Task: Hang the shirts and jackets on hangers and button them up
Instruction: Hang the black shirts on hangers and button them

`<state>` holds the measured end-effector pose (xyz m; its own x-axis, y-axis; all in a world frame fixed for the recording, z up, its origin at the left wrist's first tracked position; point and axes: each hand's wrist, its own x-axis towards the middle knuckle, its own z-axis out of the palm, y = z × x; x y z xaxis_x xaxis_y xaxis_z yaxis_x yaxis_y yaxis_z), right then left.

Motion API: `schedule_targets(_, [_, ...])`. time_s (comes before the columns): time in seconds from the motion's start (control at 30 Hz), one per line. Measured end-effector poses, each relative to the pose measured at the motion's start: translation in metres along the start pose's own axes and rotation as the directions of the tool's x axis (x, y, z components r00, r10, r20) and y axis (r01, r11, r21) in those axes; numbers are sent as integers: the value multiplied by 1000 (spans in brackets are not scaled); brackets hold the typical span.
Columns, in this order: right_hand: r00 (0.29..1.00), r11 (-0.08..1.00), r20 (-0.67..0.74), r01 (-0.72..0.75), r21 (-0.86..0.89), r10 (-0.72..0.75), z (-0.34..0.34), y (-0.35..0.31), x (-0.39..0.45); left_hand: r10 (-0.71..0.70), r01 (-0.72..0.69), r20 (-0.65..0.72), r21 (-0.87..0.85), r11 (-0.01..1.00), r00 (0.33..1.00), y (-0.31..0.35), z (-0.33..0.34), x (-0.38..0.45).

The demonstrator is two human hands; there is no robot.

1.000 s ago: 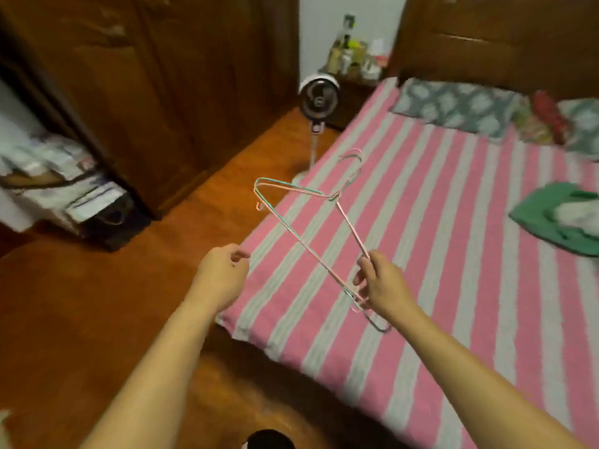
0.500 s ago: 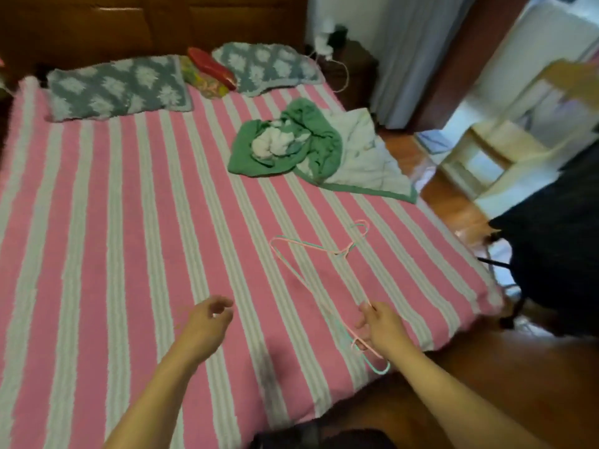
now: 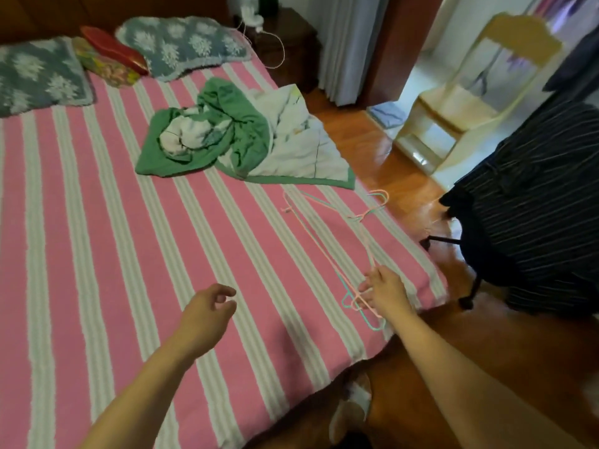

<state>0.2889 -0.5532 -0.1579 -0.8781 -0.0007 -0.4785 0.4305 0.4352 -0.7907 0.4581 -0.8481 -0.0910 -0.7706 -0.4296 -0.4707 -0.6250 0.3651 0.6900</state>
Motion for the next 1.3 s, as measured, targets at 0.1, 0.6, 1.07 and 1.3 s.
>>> schedule_targets(0.1, [991,985,111,-51,-164,69,-6,21,76,-104,107,-69,33,994,992,21,43,7])
schedule_targets(0.6, [958,854,170,-118,-506,233,-188,20,121,-53,42,99,111,993,994,180,161,62])
schedule_targets(1.07, [808,961,-547,-82,263,219,-637,45,105,561,-645,483,10,764,672,514,394,65])
schedule_targets(1.3, [815,945,-524,-80,317,245,-768,122,181,506,-642,560,62,764,656,593,554,30])
